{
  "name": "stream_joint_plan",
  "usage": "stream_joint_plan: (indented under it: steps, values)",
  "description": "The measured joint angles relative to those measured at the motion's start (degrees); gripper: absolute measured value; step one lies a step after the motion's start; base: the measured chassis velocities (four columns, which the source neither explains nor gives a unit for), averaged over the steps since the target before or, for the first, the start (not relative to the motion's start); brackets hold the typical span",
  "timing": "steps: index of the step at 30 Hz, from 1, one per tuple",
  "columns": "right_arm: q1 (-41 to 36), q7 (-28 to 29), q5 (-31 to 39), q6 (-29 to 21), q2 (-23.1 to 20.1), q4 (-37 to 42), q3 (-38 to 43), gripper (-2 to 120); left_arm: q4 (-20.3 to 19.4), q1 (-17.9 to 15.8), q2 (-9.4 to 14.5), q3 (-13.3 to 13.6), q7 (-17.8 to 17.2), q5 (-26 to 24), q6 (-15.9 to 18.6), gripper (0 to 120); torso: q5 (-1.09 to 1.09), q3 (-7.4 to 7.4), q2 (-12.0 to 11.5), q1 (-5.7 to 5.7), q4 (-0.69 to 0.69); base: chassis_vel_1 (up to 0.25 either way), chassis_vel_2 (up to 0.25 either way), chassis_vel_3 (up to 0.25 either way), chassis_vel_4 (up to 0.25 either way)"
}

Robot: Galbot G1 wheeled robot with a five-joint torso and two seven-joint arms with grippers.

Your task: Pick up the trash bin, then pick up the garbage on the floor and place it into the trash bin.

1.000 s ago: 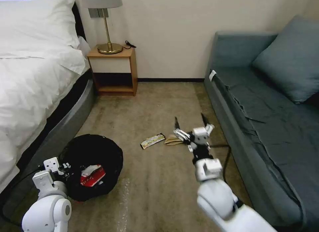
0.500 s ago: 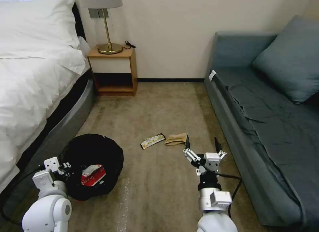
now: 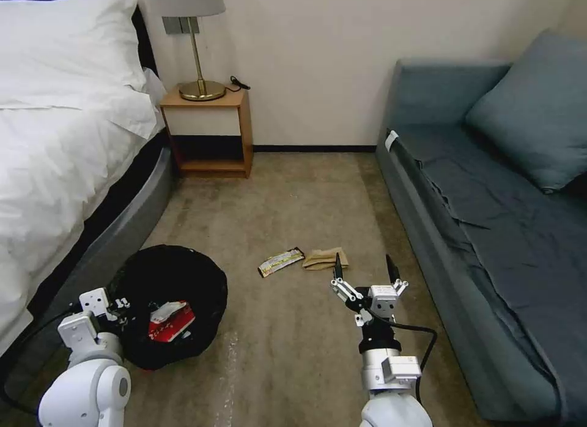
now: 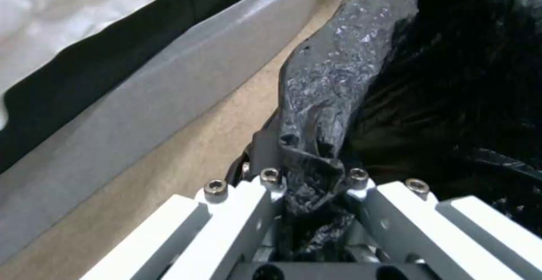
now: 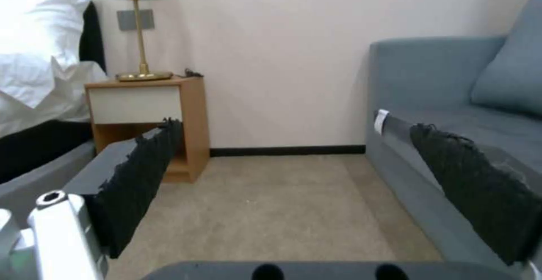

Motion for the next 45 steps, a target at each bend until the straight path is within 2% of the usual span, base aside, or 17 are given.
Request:
stream_joint_plan:
  steps: [26,38,41,43,44,45]
  values:
    - [6.45,0.4,3.17,-1.43,-2.38,-5.23,-1.75,100,0.84,-0.49,0.26,-0.56,0.05,-0.27,-0.05,4,0.01,0.01,0.0,0.01,0.0,-0.201,0.198,0.203,-0.201]
    - [9.04,-0.63,3.9,0.73,-3.74,-8.46,-2.16,100,1.22,-0.49,0.27,-0.64,0.03,-0.44,-0.42,4,0.0,0.01,0.0,0.01,-0.01,-0.118,0.114,0.127,-0.122]
    - [12.04,-3.7,7.38,1.67,-7.47,-9.84,-2.9,100,1.28,-0.5,0.36,-0.71,-0.01,-0.69,-0.48,4,0.01,0.0,0.0,0.0,0.0,-0.017,0.016,0.01,-0.016]
    - [15.55,-7.48,11.44,1.68,-12.7,-11.19,-4.7,100,1.31,-0.51,0.37,-0.75,-0.02,-0.82,-0.54,4,0.02,0.0,0.0,0.0,-0.01,0.0,0.0,0.0,0.0]
    - [15.55,-7.48,11.44,1.68,-12.7,-11.19,-4.7,100,1.31,-0.51,0.37,-0.75,-0.02,-0.82,-0.54,4,0.02,0.0,0.0,0.0,-0.01,0.0,0.0,0.0,0.0]
    - [17.56,-9.64,13.38,1.73,-15.26,-12.08,-5.66,100,1.31,-0.51,0.35,-0.75,-0.01,-0.86,-0.59,4,0.0,0.0,0.0,0.0,0.01,0.0,0.0,0.0,0.0]
